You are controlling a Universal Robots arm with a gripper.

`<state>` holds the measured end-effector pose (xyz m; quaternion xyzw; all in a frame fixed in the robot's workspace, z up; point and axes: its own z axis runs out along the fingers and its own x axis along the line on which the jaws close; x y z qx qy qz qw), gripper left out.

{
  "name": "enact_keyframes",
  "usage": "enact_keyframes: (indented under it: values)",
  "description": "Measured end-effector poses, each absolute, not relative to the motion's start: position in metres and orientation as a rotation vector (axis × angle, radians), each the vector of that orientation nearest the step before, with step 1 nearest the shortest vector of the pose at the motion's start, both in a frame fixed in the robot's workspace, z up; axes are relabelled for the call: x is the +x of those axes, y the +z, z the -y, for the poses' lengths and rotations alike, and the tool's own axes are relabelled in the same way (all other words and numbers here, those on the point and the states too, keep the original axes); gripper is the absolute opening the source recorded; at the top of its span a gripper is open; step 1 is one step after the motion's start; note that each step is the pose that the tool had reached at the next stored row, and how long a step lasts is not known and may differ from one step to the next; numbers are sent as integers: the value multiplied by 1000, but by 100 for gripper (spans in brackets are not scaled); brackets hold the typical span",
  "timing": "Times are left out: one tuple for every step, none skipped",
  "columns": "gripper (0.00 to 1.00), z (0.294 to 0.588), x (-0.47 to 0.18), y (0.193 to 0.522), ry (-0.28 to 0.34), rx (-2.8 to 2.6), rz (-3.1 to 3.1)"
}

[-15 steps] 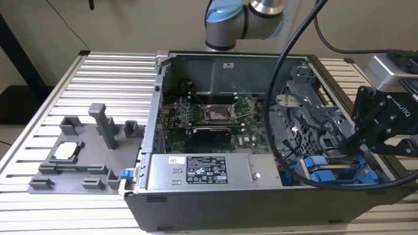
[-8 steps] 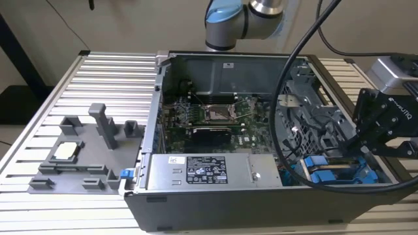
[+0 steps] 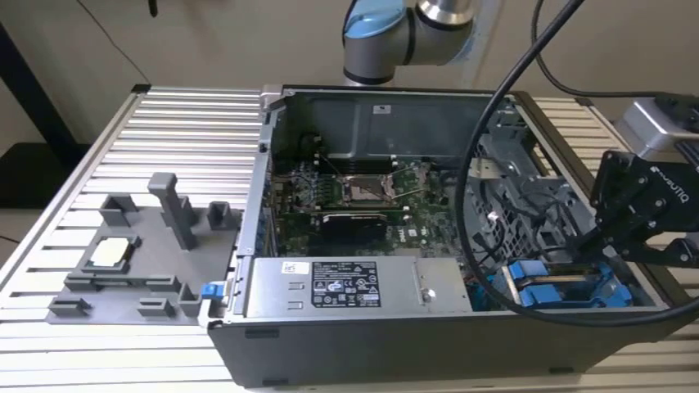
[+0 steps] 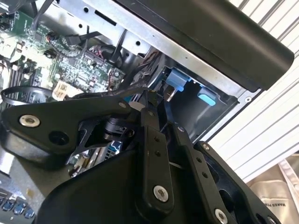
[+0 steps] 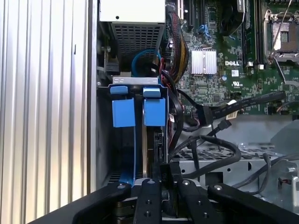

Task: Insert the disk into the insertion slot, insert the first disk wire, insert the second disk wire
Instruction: 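Insert the first disk wire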

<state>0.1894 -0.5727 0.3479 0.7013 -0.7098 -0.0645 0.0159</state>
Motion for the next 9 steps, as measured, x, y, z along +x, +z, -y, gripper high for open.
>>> enact_keyframes:
  values:
    - [19,573,189,348,-201,2180,2208]
    - [19,573,190,347,-201,2178,2210]
    - [19,573,190,347,-201,2177,2212]
    - [19,573,190,346,-201,2175,2213]
    - [19,573,190,346,-201,2173,2215]
    - [19,573,190,346,-201,2172,2216]
    - [19,573,190,346,-201,2171,2217]
    - [19,573,190,346,-202,2170,2219]
    - [19,573,190,346,-202,2169,2220]
